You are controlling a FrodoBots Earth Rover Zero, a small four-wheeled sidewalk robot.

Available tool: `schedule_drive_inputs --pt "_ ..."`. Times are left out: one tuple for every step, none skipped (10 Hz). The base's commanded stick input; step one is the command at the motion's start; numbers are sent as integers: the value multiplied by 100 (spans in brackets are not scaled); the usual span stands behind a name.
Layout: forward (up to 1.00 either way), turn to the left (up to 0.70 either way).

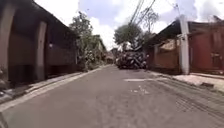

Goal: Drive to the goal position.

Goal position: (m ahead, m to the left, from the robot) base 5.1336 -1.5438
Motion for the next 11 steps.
schedule_drive_inputs --pt "100 0" --pt "100 0" --pt "100 0" --pt "100 0" --pt "100 0" --pt "100 0" --pt "100 0" --pt "100 0" --pt "100 0" --pt "100 0" --pt "100 0"
